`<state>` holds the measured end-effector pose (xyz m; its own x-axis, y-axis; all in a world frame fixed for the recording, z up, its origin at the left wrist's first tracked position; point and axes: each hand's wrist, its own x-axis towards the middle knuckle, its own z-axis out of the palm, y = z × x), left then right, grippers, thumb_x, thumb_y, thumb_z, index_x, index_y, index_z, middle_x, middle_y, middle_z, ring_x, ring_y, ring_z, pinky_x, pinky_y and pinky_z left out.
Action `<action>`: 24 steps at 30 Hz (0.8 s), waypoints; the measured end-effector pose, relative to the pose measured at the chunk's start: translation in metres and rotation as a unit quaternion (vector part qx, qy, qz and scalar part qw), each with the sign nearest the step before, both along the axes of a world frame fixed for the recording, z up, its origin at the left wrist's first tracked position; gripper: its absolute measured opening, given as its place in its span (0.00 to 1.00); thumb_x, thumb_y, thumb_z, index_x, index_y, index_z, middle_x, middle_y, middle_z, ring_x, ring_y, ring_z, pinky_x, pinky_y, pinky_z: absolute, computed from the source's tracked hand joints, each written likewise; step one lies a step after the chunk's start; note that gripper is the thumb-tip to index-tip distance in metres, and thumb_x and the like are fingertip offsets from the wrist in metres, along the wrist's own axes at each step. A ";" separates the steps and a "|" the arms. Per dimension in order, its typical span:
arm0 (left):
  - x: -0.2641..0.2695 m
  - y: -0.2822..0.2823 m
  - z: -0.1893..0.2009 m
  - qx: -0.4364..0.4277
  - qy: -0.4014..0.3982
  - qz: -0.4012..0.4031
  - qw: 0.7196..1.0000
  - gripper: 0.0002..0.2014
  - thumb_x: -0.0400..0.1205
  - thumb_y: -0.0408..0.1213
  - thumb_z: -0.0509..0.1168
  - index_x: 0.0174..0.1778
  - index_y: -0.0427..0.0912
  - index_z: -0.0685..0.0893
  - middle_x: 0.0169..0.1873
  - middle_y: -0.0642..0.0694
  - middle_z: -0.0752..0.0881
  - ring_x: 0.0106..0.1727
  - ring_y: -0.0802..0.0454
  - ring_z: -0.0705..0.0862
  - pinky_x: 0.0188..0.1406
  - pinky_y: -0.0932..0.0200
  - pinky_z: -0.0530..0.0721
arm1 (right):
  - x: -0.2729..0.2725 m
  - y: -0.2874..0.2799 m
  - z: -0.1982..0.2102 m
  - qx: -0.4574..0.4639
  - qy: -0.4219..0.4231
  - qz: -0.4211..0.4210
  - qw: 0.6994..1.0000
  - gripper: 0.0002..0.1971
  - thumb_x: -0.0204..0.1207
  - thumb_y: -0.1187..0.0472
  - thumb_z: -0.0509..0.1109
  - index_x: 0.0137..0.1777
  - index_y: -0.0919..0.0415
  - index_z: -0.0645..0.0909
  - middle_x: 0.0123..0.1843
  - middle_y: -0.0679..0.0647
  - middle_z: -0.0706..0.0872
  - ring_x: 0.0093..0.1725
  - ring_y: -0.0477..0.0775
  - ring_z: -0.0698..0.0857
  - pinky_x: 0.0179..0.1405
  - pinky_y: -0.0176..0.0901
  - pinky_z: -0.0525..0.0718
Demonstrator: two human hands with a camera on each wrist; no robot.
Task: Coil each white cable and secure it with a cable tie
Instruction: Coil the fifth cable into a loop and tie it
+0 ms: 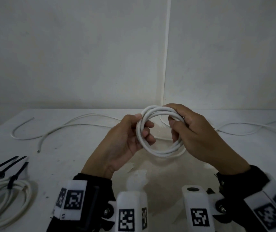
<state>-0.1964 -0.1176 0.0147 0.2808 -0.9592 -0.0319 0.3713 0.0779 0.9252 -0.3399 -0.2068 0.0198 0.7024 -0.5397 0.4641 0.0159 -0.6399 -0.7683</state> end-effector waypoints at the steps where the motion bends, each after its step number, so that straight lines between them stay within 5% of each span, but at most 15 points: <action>1: -0.002 0.000 0.000 0.001 0.012 -0.008 1.000 0.18 0.82 0.37 0.50 0.36 0.33 0.81 0.18 0.47 0.76 0.22 0.53 0.78 0.32 0.58 0.84 | 0.000 -0.001 -0.001 0.003 0.008 -0.002 1.000 0.16 0.81 0.70 0.57 0.53 0.45 0.76 0.26 0.46 0.76 0.26 0.41 0.76 0.27 0.26 0.75; 7: -0.010 -0.004 0.004 0.037 0.014 -0.005 0.999 0.23 0.82 0.42 0.45 0.29 0.35 0.77 0.14 0.50 0.62 0.14 0.57 0.61 0.19 0.65 0.70 | 0.003 -0.002 -0.005 -0.005 0.024 0.011 1.000 0.20 0.79 0.72 0.58 0.51 0.42 0.76 0.27 0.44 0.76 0.25 0.41 0.77 0.27 0.27 0.75; 10: -0.015 -0.005 0.002 0.047 -0.019 0.029 0.998 0.26 0.85 0.51 0.49 0.25 0.39 0.74 0.12 0.53 0.61 0.13 0.58 0.60 0.18 0.64 0.68 | 0.003 0.000 -0.004 -0.017 0.017 0.018 1.000 0.20 0.79 0.72 0.58 0.52 0.40 0.75 0.28 0.43 0.77 0.26 0.41 0.78 0.28 0.28 0.76; 17: -0.023 -0.004 0.005 0.030 -0.022 0.068 0.997 0.23 0.83 0.46 0.55 0.21 0.42 0.72 0.12 0.53 0.60 0.12 0.59 0.58 0.16 0.65 0.65 | 0.003 -0.003 -0.007 -0.038 0.008 0.005 0.999 0.12 0.80 0.63 0.61 0.59 0.46 0.74 0.29 0.29 0.80 0.28 0.39 0.79 0.29 0.23 0.74; 24: -0.026 -0.004 0.005 0.022 -0.038 0.115 0.992 0.23 0.84 0.45 0.55 0.22 0.42 0.71 0.12 0.53 0.61 0.13 0.58 0.58 0.15 0.65 0.63 | 0.005 0.006 0.000 0.053 -0.027 0.032 0.998 0.12 0.71 0.47 0.57 0.53 0.42 0.76 0.25 0.38 0.79 0.27 0.38 0.77 0.30 0.25 0.74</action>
